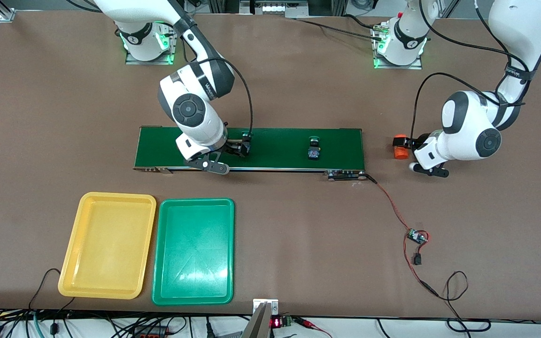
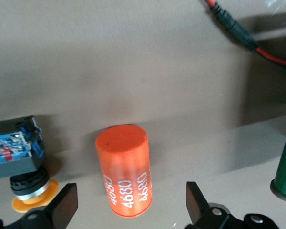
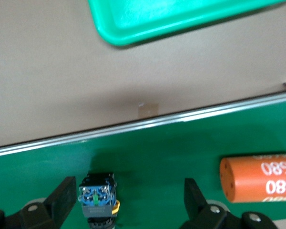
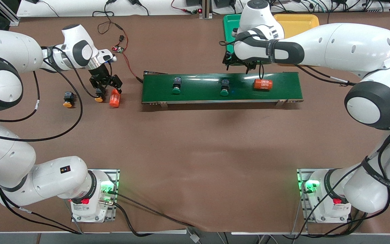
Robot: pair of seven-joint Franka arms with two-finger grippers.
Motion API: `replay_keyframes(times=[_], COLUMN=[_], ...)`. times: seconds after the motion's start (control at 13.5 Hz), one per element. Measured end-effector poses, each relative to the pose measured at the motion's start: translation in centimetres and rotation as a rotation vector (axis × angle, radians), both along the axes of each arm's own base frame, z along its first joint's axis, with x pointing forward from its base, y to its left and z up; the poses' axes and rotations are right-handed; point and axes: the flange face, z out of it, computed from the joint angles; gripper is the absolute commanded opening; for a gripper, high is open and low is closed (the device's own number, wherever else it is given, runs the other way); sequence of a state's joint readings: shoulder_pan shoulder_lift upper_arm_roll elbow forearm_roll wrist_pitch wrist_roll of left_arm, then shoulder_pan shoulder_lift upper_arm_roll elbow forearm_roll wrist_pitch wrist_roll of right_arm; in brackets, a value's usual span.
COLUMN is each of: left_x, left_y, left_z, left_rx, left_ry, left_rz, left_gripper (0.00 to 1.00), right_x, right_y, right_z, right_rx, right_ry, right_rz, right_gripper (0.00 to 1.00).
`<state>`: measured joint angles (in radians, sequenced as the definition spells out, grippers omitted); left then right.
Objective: Sort buttons by color to trays
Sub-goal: 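Grasp the belt battery with the right gripper while the left gripper carries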
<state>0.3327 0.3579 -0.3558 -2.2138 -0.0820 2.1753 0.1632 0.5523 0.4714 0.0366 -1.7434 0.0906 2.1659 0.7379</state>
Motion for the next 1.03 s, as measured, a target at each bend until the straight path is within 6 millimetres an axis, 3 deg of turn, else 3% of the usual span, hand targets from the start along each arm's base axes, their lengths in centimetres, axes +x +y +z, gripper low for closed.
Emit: replay_keyframes(times=[0.15,0.22,0.3,0.37,0.59,0.74,0.81,1.03], left_x=[-0.5,-0.6,-0.7,-0.8,-1.1,-1.3,-1.1,0.3], left_y=[-0.1,-0.2,-0.2,-0.2,-0.3,-0.3,-0.3,-0.8], left_z=[-1.6,-2.4,-2.9,-3.1,-3.4,-3.4,-3.2,0.0], left_rx=[-0.009,-0.014,-0.017,-0.02,-0.037,-0.045,-0.056,-0.085], left_ry=[-0.004,-0.005,-0.002,-0.001,-0.002,-0.003,-0.017,-0.109], left_rz=[-0.005,-0.005,-0.005,-0.011,-0.054,-0.076,-0.112,-0.256], left_gripper=[1.0,0.92,0.72,0.41,0.0,0.0,0.0,0.0], right_x=[1.8,2.5,3.1,3.6,4.5,3.5,2.2,-2.0], right_y=[-2.7,-3.9,-5.0,-6.2,-12.0,-16.4,-17.6,-18.9], right_z=[0.7,1.2,1.9,3.0,7.7,10.1,10.4,9.3], right_rx=[0.006,0.011,0.017,0.022,0.026,0.025,0.023,0.009], right_ry=[-0.018,-0.027,-0.037,-0.044,-0.041,-0.034,-0.024,0.025], right_rz=[0.043,0.061,0.084,0.106,0.141,0.128,0.121,0.122], right_gripper=[1.0,1.0,1.0,1.0,1.0,1.0,1.0,1.0])
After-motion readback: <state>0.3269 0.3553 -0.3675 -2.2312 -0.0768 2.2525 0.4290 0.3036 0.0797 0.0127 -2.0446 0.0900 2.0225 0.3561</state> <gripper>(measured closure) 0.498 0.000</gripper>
